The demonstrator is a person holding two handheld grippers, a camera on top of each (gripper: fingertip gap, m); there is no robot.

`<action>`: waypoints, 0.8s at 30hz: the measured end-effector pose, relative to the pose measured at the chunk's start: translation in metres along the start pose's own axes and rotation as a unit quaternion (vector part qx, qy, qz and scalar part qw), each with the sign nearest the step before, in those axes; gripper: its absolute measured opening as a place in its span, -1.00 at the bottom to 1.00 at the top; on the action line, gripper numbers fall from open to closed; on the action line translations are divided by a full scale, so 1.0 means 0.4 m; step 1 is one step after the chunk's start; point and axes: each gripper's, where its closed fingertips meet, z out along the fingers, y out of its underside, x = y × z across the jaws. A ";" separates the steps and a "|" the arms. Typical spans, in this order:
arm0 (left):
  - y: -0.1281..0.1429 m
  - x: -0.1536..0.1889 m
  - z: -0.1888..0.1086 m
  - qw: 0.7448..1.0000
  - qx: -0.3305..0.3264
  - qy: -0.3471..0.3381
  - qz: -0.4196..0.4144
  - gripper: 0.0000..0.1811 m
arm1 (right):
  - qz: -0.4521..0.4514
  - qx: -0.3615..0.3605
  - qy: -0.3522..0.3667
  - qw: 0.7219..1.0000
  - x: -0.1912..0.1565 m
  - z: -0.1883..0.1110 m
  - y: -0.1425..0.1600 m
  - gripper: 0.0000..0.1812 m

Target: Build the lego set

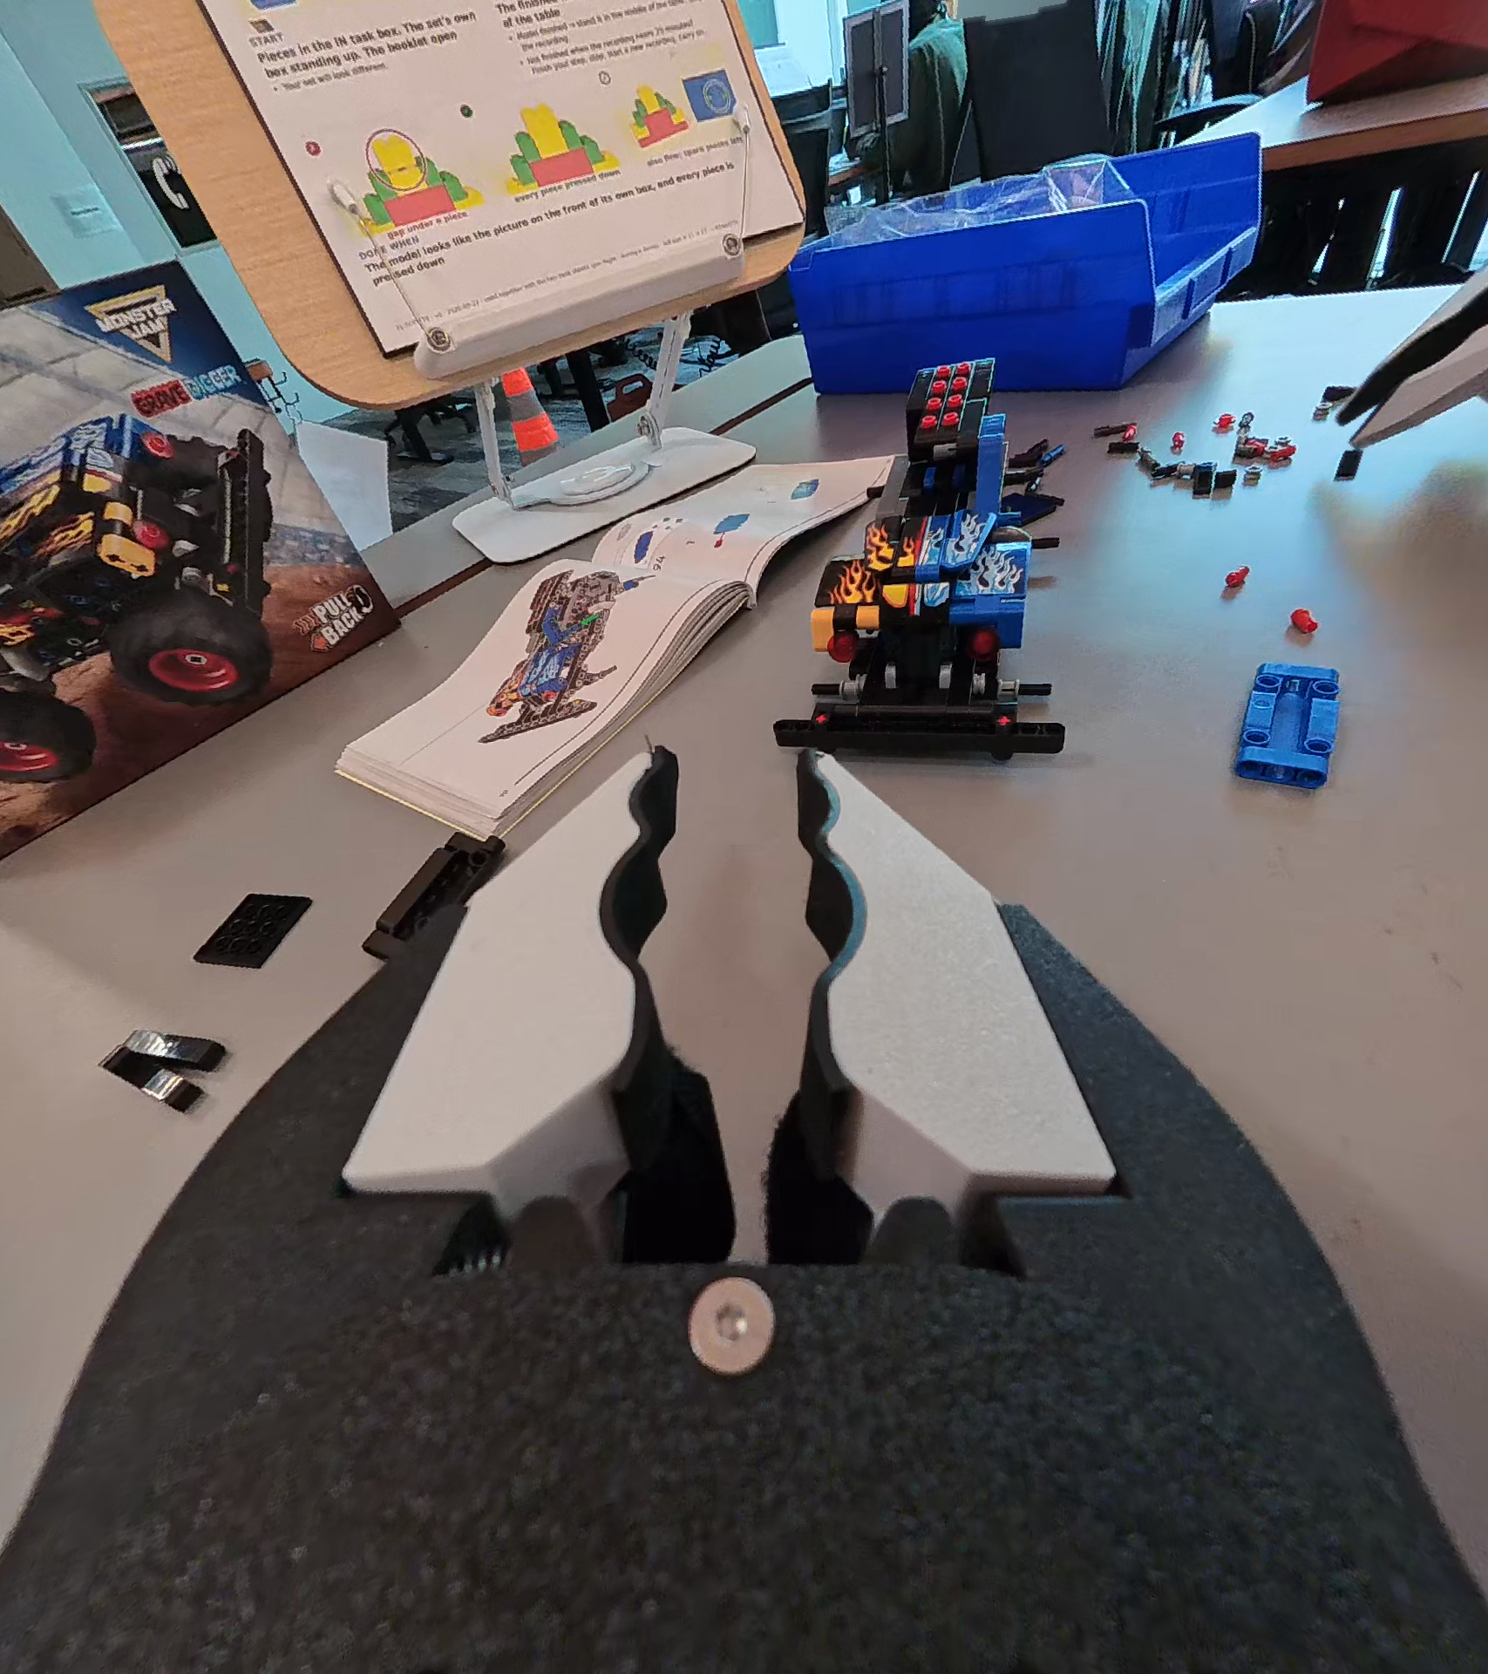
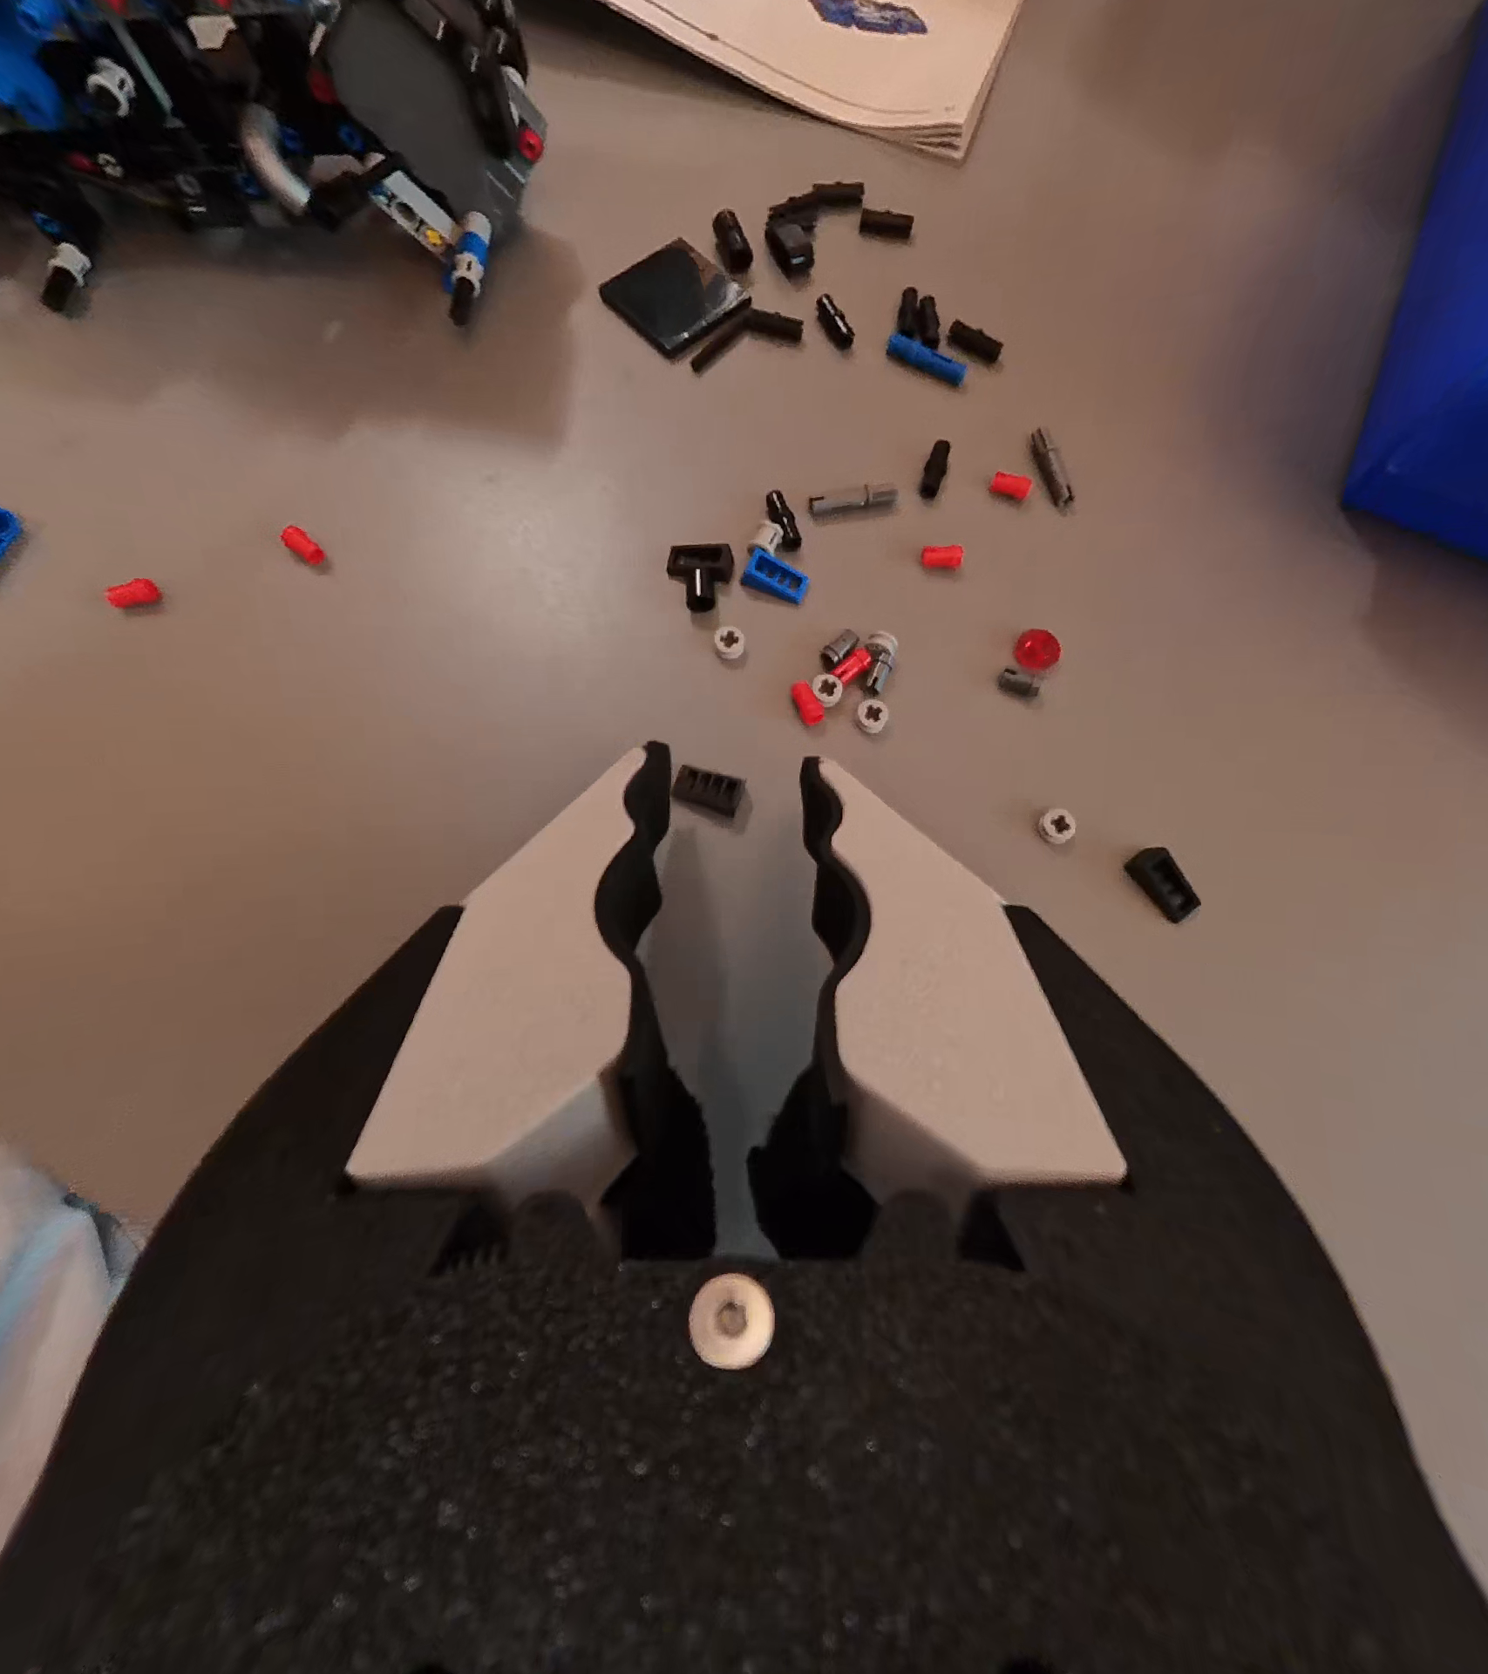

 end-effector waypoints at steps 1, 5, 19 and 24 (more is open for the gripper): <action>0.000 0.000 0.000 1.000 0.001 0.000 -0.001 -0.73 | 0.001 0.004 0.003 1.000 0.001 0.006 -0.004 -0.68; 0.000 -0.001 0.000 1.000 0.000 0.000 -0.002 -0.72 | 0.005 0.022 0.029 0.999 0.013 0.039 -0.050 -0.69; -0.002 -0.001 -0.001 1.000 0.002 0.001 -0.002 -0.73 | 0.054 -0.006 0.011 0.998 0.025 0.124 -0.075 -0.78; -0.002 -0.001 -0.001 1.000 0.002 0.001 -0.003 -0.73 | 0.083 0.016 -0.017 0.996 0.017 0.112 -0.091 -0.77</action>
